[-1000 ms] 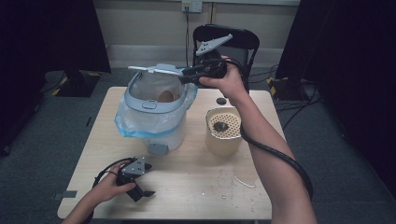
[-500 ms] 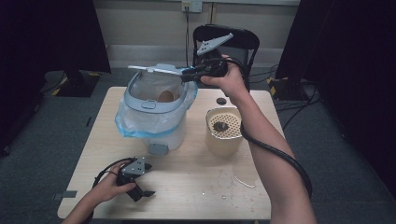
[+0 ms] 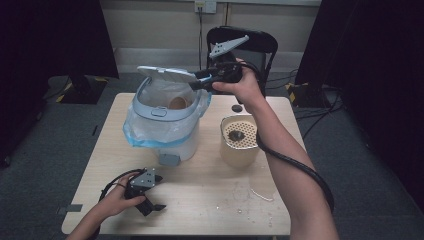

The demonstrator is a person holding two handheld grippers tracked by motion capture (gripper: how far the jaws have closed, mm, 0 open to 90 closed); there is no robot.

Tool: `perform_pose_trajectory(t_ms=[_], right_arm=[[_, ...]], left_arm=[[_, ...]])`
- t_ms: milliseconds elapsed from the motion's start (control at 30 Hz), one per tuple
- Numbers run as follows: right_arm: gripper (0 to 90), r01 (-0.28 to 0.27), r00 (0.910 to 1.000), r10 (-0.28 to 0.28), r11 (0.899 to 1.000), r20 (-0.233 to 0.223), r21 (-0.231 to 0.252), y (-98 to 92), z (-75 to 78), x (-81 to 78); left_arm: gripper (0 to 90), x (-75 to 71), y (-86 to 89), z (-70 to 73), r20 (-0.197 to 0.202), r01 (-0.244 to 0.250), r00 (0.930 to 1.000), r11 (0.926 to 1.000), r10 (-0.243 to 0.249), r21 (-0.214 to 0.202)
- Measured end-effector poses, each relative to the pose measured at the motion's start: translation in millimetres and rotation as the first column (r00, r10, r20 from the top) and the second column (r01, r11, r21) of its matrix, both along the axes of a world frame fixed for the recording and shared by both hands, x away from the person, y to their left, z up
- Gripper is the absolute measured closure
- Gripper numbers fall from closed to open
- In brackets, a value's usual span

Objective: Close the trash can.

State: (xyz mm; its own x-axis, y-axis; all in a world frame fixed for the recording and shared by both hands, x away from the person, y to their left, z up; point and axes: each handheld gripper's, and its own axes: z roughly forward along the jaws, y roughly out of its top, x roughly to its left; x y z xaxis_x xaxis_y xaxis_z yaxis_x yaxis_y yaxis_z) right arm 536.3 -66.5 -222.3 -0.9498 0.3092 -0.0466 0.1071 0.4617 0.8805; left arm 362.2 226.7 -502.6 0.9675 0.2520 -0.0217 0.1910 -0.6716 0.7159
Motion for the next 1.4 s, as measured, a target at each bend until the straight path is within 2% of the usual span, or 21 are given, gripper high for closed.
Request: perform_pose_trajectory(t_ms=[67,233,367,467,567,633,733,867,1000,1033,1067,1100,1200,1233,1333,1400], right_arm=[[42.5,0.000,1.0000,0.000,1.000,0.002,0.006,1.0,0.4,-0.3],[39.7,-0.014,0.9994,0.015,0.999,0.031,-0.035,5.1,2.1,-1.7],[39.2,-0.024,0.9983,0.028,0.998,0.051,-0.063,8.9,1.3,-2.4],[39.5,-0.042,0.9973,0.046,0.997,0.058,-0.063,16.1,-1.1,-3.3],[40.1,-0.060,0.9968,0.064,0.995,0.048,-0.081,27.0,-3.6,-4.3],[40.0,-0.064,0.9969,0.067,0.995,0.040,-0.071,31.9,-4.8,-4.7],[37.8,-0.069,0.9975,0.069,0.996,0.013,-0.052,32.9,-6.3,-4.5],[37.0,-0.077,0.9952,0.077,0.997,-0.060,0.010,26.4,-10.8,-3.4],[42.1,-0.072,0.9888,0.076,0.997,-0.128,0.034,22.3,-17.2,-1.8],[45.9,-0.072,0.9869,0.076,0.997,-0.143,0.038,22.1,-18.1,-1.6],[53.9,-0.080,0.9810,0.088,0.995,-0.173,0.054,22.0,-18.2,-1.4],[57.9,-0.091,0.9744,0.104,0.993,-0.199,0.070,22.7,-18.5,-1.3],[60.5,-0.106,0.9697,0.116,0.993,-0.215,0.056,27.0,-20.3,-1.3],[62.7,-0.113,0.9646,0.123,0.992,-0.233,0.058,27.9,-21.8,-0.3],[69.8,-0.104,0.9597,0.115,0.993,-0.257,0.056,30.5,-27.6,2.1],[76.5,-0.081,0.9641,0.083,0.997,-0.252,0.019,33.5,-31.4,2.3]], left_arm=[[0.0,0.0,0.0,0.0,0.000,0.000,1.0000,1.0000,0.000,0.000],[0.0,0.0,0.0,0.0,0.000,0.000,1.0000,1.0000,0.000,-0.001],[0.0,0.0,-0.1,0.0,0.000,0.000,1.0000,1.0000,0.000,-0.001],[0.0,-0.1,-0.1,0.0,0.000,-0.001,1.0000,1.0000,0.001,-0.001],[0.0,0.0,-0.1,0.0,0.001,-0.001,1.0000,1.0000,0.001,0.000],[0.0,0.0,0.0,0.0,0.000,0.000,1.0000,1.0000,0.000,0.000],[0.0,-0.1,-0.1,0.0,0.000,-0.001,1.0000,1.0000,0.001,-0.001],[0.0,-0.1,0.0,0.0,0.000,0.000,1.0000,1.0000,0.000,0.000],[0.0,-0.1,-0.1,-0.1,-0.001,-0.001,1.0000,1.0000,0.001,-0.001],[0.0,-0.1,0.0,0.0,0.000,0.000,1.0000,1.0000,0.000,-0.001],[0.0,0.0,-0.1,-0.1,0.000,-0.001,1.0000,1.0000,0.001,-0.001],[0.0,0.0,-0.1,-0.1,0.000,-0.001,1.0000,1.0000,0.000,-0.001],[0.0,0.0,-0.2,-0.2,0.001,0.001,1.0000,1.0000,-0.001,-0.004],[0.0,-0.1,0.0,-0.1,-0.001,-0.001,1.0000,1.0000,0.001,-0.001],[0.0,-0.1,0.0,-0.1,0.000,-0.001,1.0000,1.0000,0.001,0.000],[0.0,-0.1,-0.1,-0.1,0.000,-0.001,1.0000,1.0000,0.001,-0.001]])
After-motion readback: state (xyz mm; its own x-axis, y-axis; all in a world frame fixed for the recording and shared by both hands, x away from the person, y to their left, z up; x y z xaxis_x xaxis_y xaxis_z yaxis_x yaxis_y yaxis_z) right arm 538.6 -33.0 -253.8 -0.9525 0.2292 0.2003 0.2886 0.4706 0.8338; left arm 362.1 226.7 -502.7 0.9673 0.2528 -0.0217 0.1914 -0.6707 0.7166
